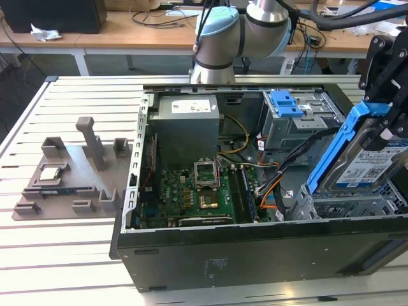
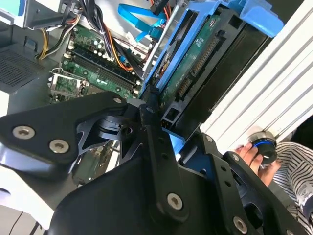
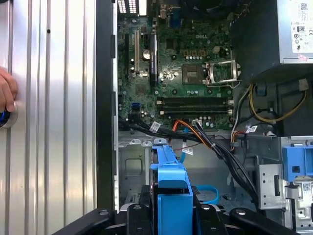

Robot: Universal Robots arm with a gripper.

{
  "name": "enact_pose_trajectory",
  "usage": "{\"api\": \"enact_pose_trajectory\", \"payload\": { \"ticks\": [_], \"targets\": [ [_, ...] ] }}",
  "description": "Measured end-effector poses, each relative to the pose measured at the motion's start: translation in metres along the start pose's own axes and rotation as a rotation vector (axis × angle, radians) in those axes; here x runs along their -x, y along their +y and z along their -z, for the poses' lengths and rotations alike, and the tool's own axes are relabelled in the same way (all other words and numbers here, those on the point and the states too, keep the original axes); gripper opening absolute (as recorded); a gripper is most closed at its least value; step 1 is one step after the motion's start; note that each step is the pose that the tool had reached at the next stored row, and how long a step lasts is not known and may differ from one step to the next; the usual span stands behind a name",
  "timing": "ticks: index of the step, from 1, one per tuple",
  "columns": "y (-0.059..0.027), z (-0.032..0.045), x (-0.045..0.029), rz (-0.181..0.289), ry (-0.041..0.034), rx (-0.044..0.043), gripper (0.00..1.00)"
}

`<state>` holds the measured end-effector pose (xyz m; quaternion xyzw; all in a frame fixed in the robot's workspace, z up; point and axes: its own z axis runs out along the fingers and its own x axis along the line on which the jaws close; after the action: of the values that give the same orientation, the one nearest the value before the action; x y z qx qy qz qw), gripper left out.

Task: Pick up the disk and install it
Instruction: 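Insert the disk into the insertion slot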

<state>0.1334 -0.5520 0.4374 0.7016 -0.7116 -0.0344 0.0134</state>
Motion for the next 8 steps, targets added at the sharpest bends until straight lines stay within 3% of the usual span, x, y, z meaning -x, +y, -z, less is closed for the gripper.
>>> {"api": "enact_pose_trajectory", "payload": {
  "ticks": [3,8],
  "targets": [
    [-0.0004,-0.0066,0.0000,0.000,-0.0002,0.0001,0.37],
    [-0.0017,-0.0248,-0.0005,0.000,0.0000,0.0001,0.37]
  ]
}}
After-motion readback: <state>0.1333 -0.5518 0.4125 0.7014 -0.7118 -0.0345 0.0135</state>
